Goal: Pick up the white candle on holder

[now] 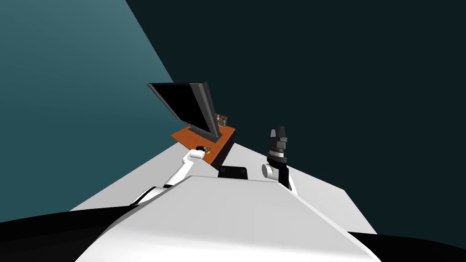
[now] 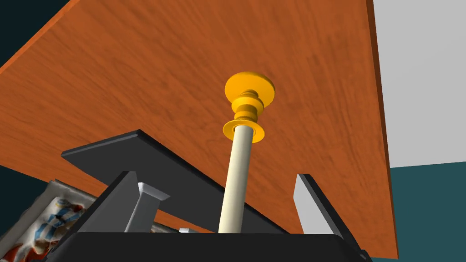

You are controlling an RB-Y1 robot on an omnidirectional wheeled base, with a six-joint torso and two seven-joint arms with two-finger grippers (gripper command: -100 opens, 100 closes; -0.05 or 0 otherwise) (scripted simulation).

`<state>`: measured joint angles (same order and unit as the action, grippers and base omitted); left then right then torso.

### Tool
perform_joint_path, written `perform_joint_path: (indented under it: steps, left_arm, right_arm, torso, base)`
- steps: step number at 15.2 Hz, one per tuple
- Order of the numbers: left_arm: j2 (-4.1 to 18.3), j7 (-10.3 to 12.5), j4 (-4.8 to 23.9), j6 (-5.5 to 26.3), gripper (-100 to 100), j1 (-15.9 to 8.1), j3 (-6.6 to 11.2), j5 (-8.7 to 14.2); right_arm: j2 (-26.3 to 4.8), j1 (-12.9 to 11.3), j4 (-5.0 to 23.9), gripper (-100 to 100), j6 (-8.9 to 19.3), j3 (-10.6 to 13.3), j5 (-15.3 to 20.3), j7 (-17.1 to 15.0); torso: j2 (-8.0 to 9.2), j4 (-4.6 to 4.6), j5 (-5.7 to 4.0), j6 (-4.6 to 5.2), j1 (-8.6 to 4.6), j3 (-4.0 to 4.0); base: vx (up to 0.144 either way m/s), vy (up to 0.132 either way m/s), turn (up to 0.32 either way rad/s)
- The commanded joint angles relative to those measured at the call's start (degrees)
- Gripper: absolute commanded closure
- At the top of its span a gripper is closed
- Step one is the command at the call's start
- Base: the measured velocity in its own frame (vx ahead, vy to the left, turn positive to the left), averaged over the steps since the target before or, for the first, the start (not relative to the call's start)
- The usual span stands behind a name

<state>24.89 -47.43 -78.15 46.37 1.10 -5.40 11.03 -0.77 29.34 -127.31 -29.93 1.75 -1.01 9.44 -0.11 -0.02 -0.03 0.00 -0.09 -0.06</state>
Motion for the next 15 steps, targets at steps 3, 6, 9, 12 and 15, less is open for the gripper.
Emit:
perform_joint_path:
  steps: [3, 6, 9, 12, 15]
  left_arm:
    - [0.5, -2.4, 2.9, 3.8, -100, -1.5, -0.29, 0.8]
    - [1.0, -3.9, 4.8, 6.0, -100, -2.5, -0.36, 1.1]
    - [0.3, -2.5, 6.1, 3.3, -100, -2.0, -0.73, 0.1]
    - [-0.4, -1.5, 8.3, 1.2, -100, -2.0, -1.14, -0.8]
    - [-0.1, -2.0, 8.1, 1.6, 100, -2.2, -0.98, -0.3]
  right_arm:
    - [0.0, 0.0, 0.0, 0, 0.0, 0.0, 0.0, 0.0]
    - [0.0, 0.0, 0.0, 0, 0.0, 0.0, 0.0, 0.0]
    - [0.0, 0.0, 0.0, 0, 0.0, 0.0, 0.0, 0.0]
    - [0.0, 0.0, 0.0, 0, 0.0, 0.0, 0.0, 0.0]
    - [0.0, 0.0, 0.0, 0, 0.0, 0.0, 0.0, 0.0]
  torso:
    - [-0.02, -0.01, 0.00, -0.01, 0.02, -0.01]
    - [-0.02, 0.00, 0.02, 0.00, 0.09, -0.01]
    - [0.05, 0.00, 0.03, -0.01, 0.13, 0.02]
    - [0.06, 0.01, 0.05, -0.02, 0.20, 0.03]
    - [0.15, 0.03, 0.03, -0.02, 0.11, 0.08]
  base:
    - [0.046, -0.008, -0.068]
    - [0.048, 0.011, -0.062]
    - [0.027, 0.021, -0.053]
    - [0.027, 0.037, -0.050]
    - [0.003, 0.006, -0.008]
